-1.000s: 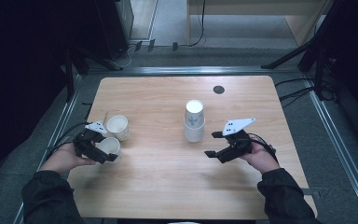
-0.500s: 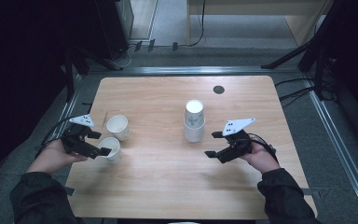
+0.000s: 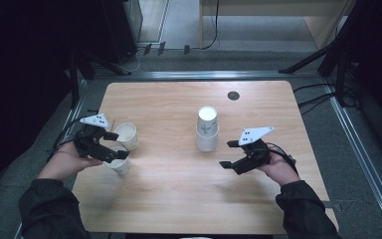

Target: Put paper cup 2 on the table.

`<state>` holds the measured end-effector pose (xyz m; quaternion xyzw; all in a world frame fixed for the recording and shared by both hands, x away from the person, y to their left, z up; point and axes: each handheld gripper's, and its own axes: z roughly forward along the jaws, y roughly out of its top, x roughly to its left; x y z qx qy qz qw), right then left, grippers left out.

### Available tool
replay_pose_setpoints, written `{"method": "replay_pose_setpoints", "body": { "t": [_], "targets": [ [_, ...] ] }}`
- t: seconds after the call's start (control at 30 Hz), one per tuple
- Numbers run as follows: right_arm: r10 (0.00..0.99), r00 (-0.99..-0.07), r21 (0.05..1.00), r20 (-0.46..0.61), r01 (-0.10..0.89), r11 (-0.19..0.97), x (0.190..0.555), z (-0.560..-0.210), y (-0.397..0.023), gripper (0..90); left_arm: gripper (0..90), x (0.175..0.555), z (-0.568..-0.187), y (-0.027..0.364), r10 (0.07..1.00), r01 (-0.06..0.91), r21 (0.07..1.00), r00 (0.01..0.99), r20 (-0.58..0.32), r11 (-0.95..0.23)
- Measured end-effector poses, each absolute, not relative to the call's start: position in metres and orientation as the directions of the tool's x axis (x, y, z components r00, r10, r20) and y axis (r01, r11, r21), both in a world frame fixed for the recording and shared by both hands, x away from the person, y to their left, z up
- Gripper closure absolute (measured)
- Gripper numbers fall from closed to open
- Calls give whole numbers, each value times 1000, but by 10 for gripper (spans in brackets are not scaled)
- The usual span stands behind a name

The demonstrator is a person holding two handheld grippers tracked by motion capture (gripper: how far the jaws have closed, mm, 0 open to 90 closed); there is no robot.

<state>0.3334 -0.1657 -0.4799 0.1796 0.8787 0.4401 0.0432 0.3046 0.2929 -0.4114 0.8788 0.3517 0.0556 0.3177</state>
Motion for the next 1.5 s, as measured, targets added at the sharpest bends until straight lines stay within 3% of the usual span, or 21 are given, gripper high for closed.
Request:
{"method": "replay_pose_setpoints", "body": {
  "t": [0.37,0.7,1.5],
  "targets": [
    [358,-931,778,76,280,562,327,-482,-168,218,145,320,-415,255,593,556,621,786,-177,-552],
    [354,-932,772,72,277,572,320,-485,-169,218,146,333,-421,221,597,567,623,779,-192,-539],
    [322,-944,761,64,255,596,315,-486,-160,217,147,323,-442,146,529,491,647,834,-155,-584]
  ]
}}
